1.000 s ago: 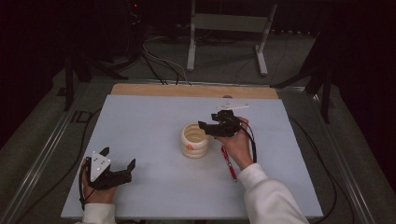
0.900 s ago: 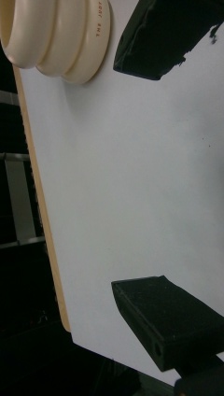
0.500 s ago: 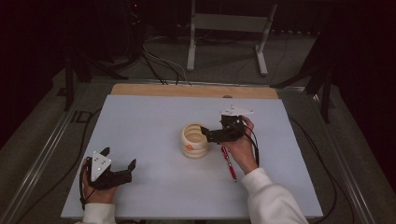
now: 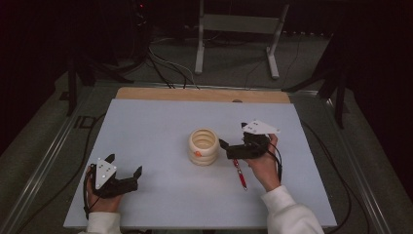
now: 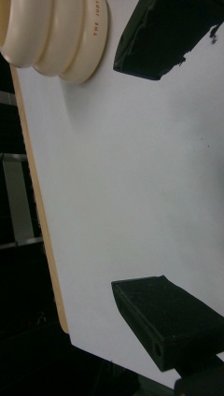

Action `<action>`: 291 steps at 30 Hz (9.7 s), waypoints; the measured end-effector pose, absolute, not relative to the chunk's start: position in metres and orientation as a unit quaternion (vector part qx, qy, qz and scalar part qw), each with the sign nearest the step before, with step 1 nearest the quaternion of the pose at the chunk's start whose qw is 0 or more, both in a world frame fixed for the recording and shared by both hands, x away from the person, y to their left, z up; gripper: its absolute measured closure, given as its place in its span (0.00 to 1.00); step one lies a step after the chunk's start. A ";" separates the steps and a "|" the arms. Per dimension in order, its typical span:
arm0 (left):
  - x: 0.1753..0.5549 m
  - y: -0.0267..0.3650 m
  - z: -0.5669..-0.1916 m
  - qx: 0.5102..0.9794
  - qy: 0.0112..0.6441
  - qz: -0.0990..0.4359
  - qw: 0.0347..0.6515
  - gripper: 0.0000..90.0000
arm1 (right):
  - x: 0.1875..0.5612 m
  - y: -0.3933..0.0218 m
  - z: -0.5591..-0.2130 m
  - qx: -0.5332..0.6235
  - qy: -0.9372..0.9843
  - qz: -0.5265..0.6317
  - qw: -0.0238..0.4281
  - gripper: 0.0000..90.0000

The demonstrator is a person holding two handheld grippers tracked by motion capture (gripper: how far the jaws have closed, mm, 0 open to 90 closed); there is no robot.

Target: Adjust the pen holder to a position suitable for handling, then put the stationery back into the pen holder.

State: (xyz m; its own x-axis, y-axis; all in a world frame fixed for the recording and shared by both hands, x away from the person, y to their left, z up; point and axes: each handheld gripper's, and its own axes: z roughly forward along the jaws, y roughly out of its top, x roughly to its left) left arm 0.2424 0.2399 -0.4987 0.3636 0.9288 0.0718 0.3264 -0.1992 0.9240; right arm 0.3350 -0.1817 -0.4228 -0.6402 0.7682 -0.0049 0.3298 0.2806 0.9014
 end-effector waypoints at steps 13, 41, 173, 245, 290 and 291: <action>0.243 0.239 -0.499 0.697 0.451 0.340 0.442 0.00 | 0.297 -0.249 -0.449 0.382 0.716 0.531 0.245 0.01; 0.244 0.236 -0.501 0.703 0.447 0.340 0.436 0.00 | 0.272 -0.267 -0.472 0.400 0.749 0.484 0.212 0.06; 0.242 0.237 -0.499 0.699 0.448 0.344 0.439 0.00 | 0.279 -0.271 -0.445 0.384 0.799 0.427 0.181 0.01; 0.243 0.237 -0.500 0.701 0.447 0.342 0.438 0.00 | 0.348 -0.169 -0.482 0.301 0.937 0.152 0.086 0.89; 0.243 0.236 -0.500 0.704 0.445 0.341 0.437 0.00 | 0.338 -0.184 -0.410 0.337 0.863 0.332 0.179 0.89; 0.243 0.236 -0.500 0.704 0.445 0.341 0.437 0.00 | 0.338 -0.184 -0.409 0.336 0.862 0.335 0.180 0.89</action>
